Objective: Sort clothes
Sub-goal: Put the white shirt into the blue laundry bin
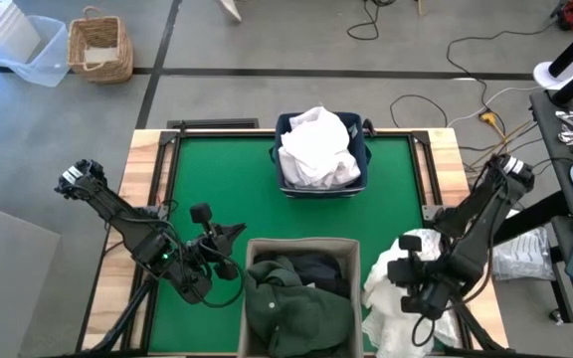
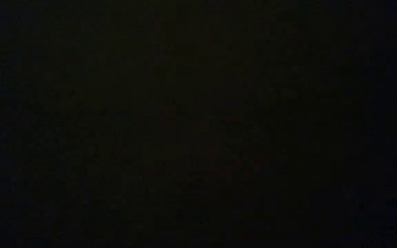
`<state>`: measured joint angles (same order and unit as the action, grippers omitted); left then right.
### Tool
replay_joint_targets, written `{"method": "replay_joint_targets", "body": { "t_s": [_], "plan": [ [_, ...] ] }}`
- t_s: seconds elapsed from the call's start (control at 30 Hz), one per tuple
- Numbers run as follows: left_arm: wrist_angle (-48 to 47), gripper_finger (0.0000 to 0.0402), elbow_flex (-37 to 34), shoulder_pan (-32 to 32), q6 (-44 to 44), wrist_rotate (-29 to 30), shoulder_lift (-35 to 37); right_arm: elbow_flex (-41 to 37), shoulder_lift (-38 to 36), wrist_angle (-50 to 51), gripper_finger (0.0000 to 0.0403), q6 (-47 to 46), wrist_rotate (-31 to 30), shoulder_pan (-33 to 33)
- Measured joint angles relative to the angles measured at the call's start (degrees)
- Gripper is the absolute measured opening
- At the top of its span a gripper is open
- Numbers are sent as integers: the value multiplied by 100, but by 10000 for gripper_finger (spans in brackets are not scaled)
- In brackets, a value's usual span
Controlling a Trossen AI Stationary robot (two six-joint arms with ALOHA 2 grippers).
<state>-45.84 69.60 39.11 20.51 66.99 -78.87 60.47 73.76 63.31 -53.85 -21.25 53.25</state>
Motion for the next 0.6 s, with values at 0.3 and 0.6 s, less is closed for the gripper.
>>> {"method": "replay_joint_targets", "body": {
  "t_s": [0.3,0.6],
  "plan": [
    [0,0,0,0,9,-1,0,1,-592,105,13,-22,-727,13],
    [2,0,0,0,15,-1,-2,2,-1218,192,13,-455,-2184,13]
  ]
}}
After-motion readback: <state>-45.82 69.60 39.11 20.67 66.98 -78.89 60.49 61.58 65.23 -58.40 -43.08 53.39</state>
